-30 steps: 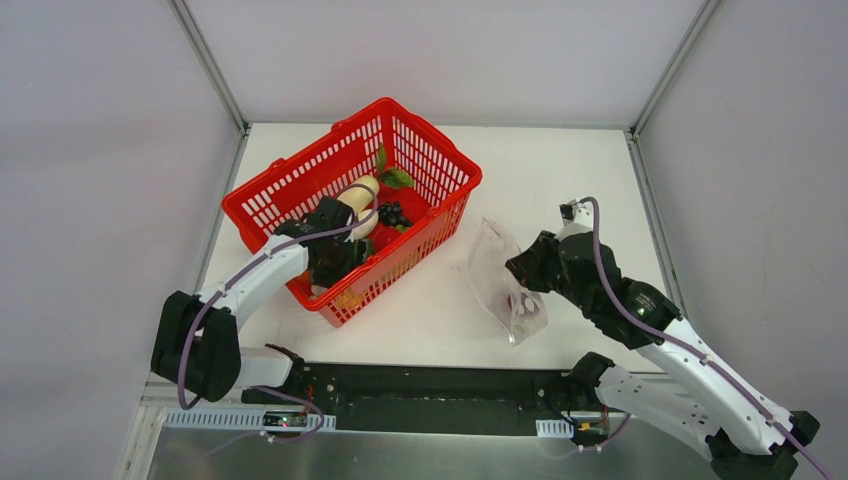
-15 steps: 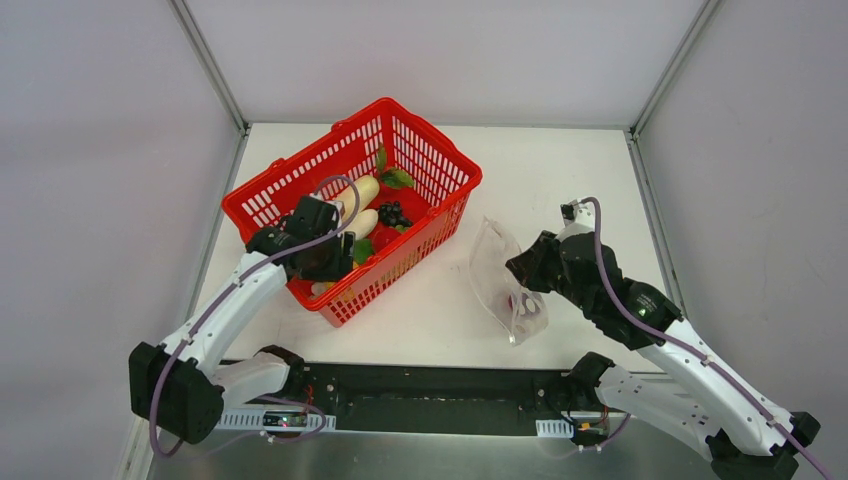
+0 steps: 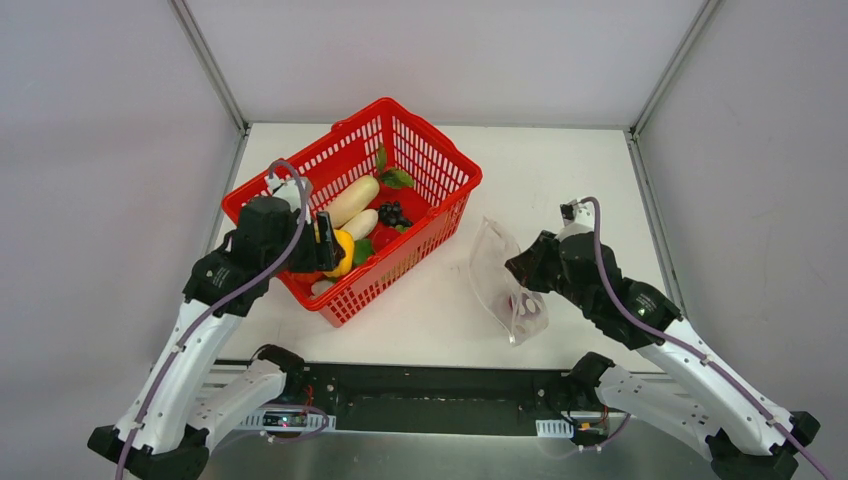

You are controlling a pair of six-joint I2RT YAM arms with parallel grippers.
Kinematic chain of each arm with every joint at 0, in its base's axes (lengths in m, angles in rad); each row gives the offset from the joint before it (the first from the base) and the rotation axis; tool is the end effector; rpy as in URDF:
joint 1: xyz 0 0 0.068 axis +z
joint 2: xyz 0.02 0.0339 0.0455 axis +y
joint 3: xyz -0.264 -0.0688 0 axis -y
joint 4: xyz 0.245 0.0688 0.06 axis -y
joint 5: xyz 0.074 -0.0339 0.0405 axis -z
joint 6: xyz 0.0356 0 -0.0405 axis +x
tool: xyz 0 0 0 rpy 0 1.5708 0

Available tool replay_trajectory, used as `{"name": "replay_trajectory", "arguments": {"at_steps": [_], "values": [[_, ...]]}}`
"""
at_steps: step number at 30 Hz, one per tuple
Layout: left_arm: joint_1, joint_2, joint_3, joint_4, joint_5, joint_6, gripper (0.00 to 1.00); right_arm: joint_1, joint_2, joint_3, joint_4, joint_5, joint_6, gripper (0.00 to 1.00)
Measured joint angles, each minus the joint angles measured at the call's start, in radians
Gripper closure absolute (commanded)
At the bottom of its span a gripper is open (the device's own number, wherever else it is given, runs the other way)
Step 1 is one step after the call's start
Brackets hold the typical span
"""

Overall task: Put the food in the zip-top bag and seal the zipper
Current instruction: Pick up the fake vegetable from the bin, then place the fake vegetable in the zipper food storage bag.

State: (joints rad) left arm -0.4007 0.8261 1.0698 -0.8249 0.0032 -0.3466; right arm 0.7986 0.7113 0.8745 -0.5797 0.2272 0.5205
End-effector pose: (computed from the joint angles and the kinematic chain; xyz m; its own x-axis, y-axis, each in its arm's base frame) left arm 0.1436 -0.0609 0.3648 -0.6088 -0.1110 -0.7855 0.1974 0.9378 -0.2856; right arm 0.1114 0.1029 0.3409 -0.5205 0.1600 -0.8387 -0.3405 0.8619 0.3757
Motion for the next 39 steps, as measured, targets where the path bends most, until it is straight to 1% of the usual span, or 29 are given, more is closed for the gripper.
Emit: {"name": "replay_trajectory", "arguments": {"at_steps": [3,5,9,12,16,20,23,27,32,37,39], "values": [[-0.004,-0.035,0.005,0.032,0.068,-0.030,0.91,0.000,0.003,0.000,0.001,0.000,0.000,0.89],[-0.030,-0.052,0.002,0.085,0.121,-0.059,0.90,0.000,0.007,0.000,0.002,-0.002,0.001,0.89],[-0.119,-0.060,-0.004,0.220,0.145,-0.108,0.90,0.000,0.020,0.000,0.008,-0.007,0.003,0.89],[-0.211,-0.035,-0.004,0.327,0.176,-0.148,0.90,0.000,0.023,0.000,0.008,-0.008,0.005,0.89],[-0.310,0.022,0.007,0.430,0.196,-0.184,0.91,0.000,0.023,0.000,0.010,-0.008,0.013,0.89],[-0.355,0.072,0.008,0.494,0.194,-0.208,0.91,0.000,0.023,0.000,0.014,-0.008,0.018,0.89],[-0.388,0.116,0.016,0.587,0.196,-0.232,0.91,0.000,0.023,0.000,0.017,-0.008,0.021,0.89],[-0.470,0.224,0.066,0.664,0.198,-0.243,0.90,0.000,0.023,0.000,0.017,-0.008,0.027,0.89],[-0.562,0.323,0.076,0.718,0.188,-0.251,0.89,0.000,0.018,0.000,0.024,-0.004,0.046,0.89],[-0.626,0.398,0.087,0.739,0.151,-0.270,0.86,0.000,-0.006,-0.005,0.030,0.013,0.064,0.89],[-0.640,0.424,0.101,0.739,0.142,-0.272,0.79,0.000,-0.018,-0.006,0.030,0.024,0.072,0.88]]}}
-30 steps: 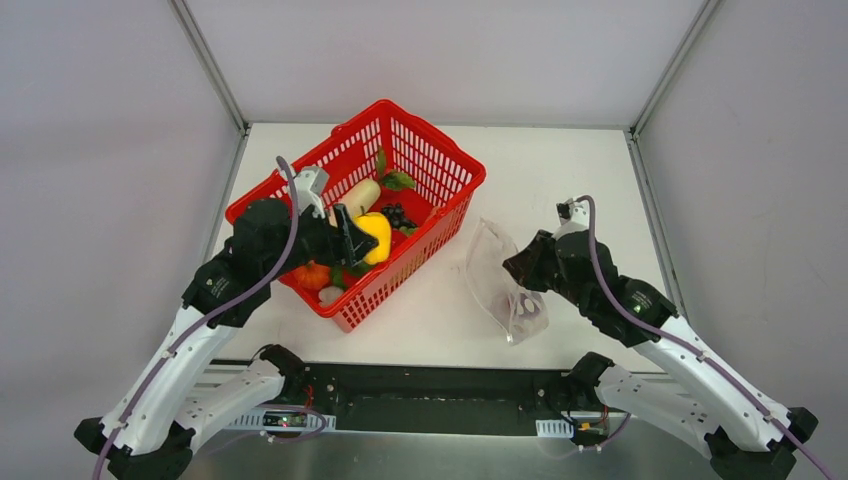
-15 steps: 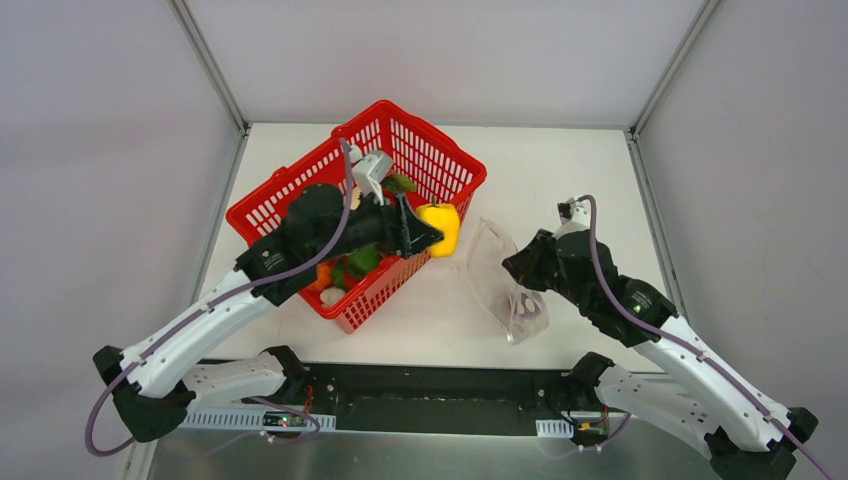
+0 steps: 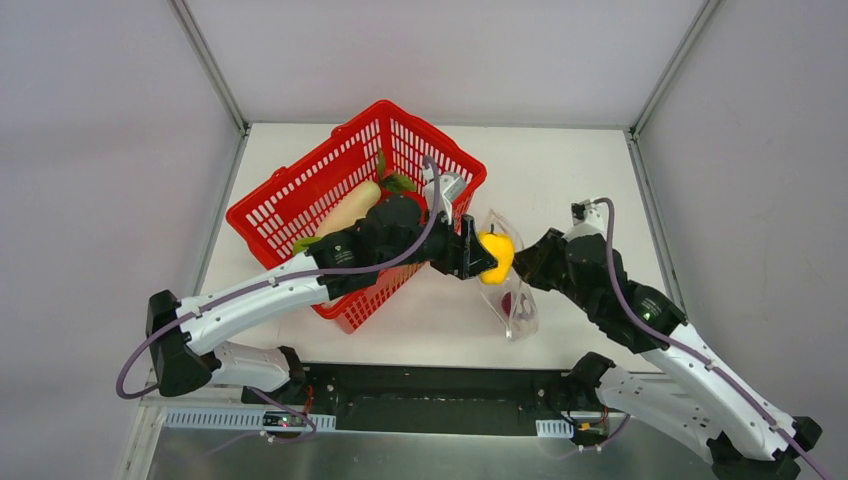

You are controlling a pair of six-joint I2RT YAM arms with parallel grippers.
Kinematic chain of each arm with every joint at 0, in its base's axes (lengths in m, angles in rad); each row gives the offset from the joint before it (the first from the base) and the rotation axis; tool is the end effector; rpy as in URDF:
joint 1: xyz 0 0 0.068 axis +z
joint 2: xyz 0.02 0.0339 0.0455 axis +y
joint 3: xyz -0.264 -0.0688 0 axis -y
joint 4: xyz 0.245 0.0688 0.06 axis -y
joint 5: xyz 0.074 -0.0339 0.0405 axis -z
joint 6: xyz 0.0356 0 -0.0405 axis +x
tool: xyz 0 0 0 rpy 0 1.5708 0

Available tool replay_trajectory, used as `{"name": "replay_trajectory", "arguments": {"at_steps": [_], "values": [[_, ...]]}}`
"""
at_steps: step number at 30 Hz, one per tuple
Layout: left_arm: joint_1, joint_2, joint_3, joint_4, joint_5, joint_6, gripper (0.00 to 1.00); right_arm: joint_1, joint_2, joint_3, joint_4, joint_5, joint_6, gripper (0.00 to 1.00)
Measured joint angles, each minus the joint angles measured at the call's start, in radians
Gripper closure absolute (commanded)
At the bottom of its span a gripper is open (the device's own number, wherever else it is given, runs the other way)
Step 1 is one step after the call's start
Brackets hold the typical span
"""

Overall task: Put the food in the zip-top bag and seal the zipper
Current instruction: Place the fake vegetable in the zipper food storage bag.

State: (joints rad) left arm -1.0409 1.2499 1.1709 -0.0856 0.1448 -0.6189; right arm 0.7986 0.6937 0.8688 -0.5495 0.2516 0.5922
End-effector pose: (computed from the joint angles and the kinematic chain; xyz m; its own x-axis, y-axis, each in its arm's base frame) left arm 0.1439 -0.2558 0.3866 -0.6045 -0.1037 -0.7898 0.7060 0.3894 -0.5916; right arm 0.1102 0.1004 0.3444 -0.5088 0.2525 -0.8231 -0.2991 0.8446 0.4440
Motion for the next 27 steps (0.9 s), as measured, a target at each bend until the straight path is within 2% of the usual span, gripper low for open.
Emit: {"name": "replay_trajectory", "arguments": {"at_steps": [8,15,27], "values": [[-0.021,0.064,0.026,-0.028,-0.102,0.008,0.61,0.000,-0.042,0.000,0.000,0.035,0.022,0.89],[-0.034,0.127,0.098,-0.082,-0.150,0.034,0.35,0.000,-0.048,-0.027,0.023,0.039,0.032,0.88],[-0.040,0.151,0.180,-0.187,-0.177,0.070,0.24,0.000,-0.074,-0.033,0.030,0.063,0.044,0.89]]}}
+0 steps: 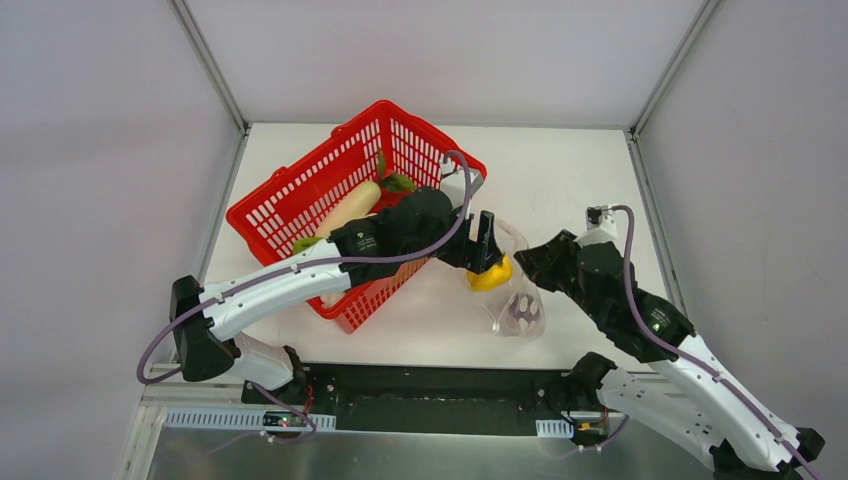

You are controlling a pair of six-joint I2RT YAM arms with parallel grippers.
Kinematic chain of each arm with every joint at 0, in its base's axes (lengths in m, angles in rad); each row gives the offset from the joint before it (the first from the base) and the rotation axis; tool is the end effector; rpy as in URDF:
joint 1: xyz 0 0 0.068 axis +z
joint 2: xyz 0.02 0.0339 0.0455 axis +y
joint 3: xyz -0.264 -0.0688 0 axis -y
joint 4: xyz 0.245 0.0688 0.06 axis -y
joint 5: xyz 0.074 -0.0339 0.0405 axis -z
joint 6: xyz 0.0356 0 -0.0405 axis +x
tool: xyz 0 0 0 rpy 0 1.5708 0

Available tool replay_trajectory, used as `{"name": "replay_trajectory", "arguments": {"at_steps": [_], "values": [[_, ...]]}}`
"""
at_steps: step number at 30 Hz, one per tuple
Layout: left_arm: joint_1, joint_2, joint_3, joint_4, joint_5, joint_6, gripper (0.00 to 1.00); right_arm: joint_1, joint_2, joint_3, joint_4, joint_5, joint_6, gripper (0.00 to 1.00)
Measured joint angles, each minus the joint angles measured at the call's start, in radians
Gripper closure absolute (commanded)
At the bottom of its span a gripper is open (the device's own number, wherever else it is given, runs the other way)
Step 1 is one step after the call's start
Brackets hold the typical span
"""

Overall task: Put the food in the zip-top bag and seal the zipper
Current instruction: Place the fake vegetable in the zipper food storage bag.

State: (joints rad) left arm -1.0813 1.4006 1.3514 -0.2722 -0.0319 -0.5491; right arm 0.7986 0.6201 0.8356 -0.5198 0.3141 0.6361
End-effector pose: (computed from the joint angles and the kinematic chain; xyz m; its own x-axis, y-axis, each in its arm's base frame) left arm 0.1547 -0.2880 0.3869 -0.5797 -0.0214 -0.8146 0.6628 0.5692 -0.4866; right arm 0.1018 0.0887 0.3456 -0.4507 0.3470 -0.8225 -0.2584 0.8312 0.4923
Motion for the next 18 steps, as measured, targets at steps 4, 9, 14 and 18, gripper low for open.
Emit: {"name": "replay_trajectory", "arguments": {"at_steps": [4,9,14,18], "values": [[0.000,0.007,0.002,-0.019,-0.002,0.010,0.24,0.000,-0.005,0.000,0.000,0.003,0.005,0.89],[0.000,0.008,0.012,-0.030,-0.001,0.020,0.23,0.000,-0.006,0.000,0.000,0.011,0.008,0.89],[-0.006,0.000,0.017,-0.034,0.003,0.051,0.20,0.000,-0.011,0.000,0.000,0.015,0.007,0.89],[-0.006,-0.054,0.016,-0.061,-0.008,0.102,0.14,0.000,-0.011,-0.013,0.004,0.014,0.005,0.89]]}}
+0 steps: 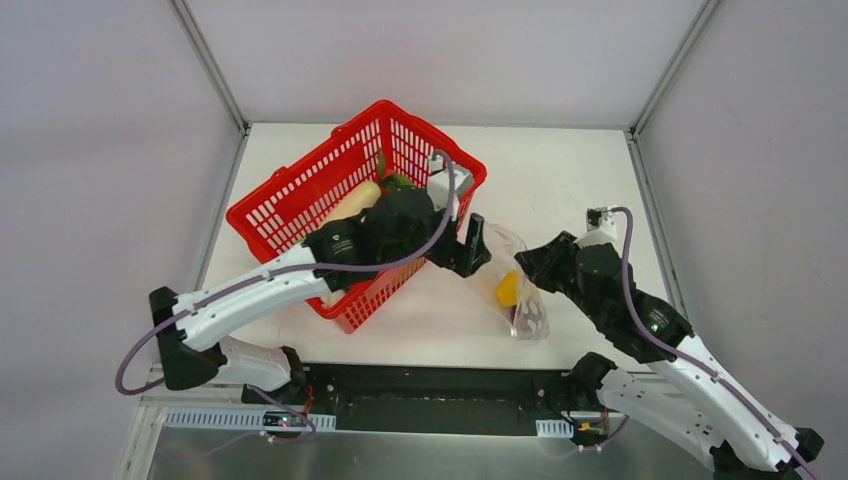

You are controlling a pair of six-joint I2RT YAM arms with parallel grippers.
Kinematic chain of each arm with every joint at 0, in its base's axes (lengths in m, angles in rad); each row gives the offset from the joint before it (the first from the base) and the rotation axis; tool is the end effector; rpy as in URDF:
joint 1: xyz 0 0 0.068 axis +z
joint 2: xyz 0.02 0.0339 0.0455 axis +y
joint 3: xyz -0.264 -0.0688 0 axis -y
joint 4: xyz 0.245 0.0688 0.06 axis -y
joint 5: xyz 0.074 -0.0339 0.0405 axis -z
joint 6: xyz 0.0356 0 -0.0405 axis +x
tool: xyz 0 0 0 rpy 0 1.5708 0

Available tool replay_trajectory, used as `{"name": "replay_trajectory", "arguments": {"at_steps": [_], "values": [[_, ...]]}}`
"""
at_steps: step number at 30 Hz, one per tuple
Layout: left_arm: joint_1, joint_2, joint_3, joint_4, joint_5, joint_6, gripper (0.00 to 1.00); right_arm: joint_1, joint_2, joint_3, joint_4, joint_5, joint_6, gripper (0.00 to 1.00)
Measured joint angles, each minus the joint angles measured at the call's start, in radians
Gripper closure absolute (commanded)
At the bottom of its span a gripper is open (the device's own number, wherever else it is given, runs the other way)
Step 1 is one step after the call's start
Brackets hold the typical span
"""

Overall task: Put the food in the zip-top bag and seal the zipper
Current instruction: Place the fake vegetable in the zipper food storage bag, then pick up the fake vegetable from the bin.

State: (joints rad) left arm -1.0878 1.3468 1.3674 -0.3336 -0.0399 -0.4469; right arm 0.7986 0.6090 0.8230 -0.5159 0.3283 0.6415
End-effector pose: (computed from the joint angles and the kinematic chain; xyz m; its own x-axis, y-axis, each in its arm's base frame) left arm 0.1449 -0.2733 0.4022 -0.5038 0.0308 -0.8633 0.7203 0.5666 -0.4001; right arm 0.1010 0.0872 0.3432 -0.4435 0.3565 -0.8223 -0.2471 0.8333 0.4945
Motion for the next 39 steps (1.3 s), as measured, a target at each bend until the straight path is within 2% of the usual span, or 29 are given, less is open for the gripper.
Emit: {"name": "replay_trajectory", "arguments": {"at_steps": [6,11,14,17,21,24,28,34,39], "values": [[0.000,-0.184,-0.011,-0.090,-0.150,0.094,0.01,0.000,0.000,-0.005,0.001,0.000,-0.007,0.89],[0.024,-0.315,-0.050,-0.185,-0.290,0.135,0.01,0.000,0.000,-0.005,0.003,0.000,-0.011,0.89],[0.106,-0.360,-0.096,-0.256,-0.322,0.137,0.01,0.000,0.002,-0.005,0.003,0.000,-0.014,0.89],[0.234,-0.395,-0.175,-0.323,-0.324,0.126,0.01,0.000,0.005,-0.005,0.003,0.000,-0.015,0.89],[0.379,-0.418,-0.261,-0.377,-0.283,0.116,0.01,0.000,0.007,-0.005,0.003,-0.001,-0.017,0.89],[0.482,-0.409,-0.303,-0.386,-0.201,0.116,0.01,0.000,0.010,-0.005,0.003,-0.003,-0.018,0.89],[0.560,-0.349,-0.331,-0.378,-0.124,0.116,0.01,0.000,0.013,-0.005,0.003,-0.005,-0.018,0.89],[0.573,-0.157,-0.336,-0.344,-0.047,0.121,0.04,0.000,0.008,-0.005,0.003,-0.011,-0.018,0.89],[0.573,-0.035,-0.337,-0.321,-0.048,0.140,0.06,0.000,-0.001,-0.005,0.002,-0.011,-0.018,0.89]]}}
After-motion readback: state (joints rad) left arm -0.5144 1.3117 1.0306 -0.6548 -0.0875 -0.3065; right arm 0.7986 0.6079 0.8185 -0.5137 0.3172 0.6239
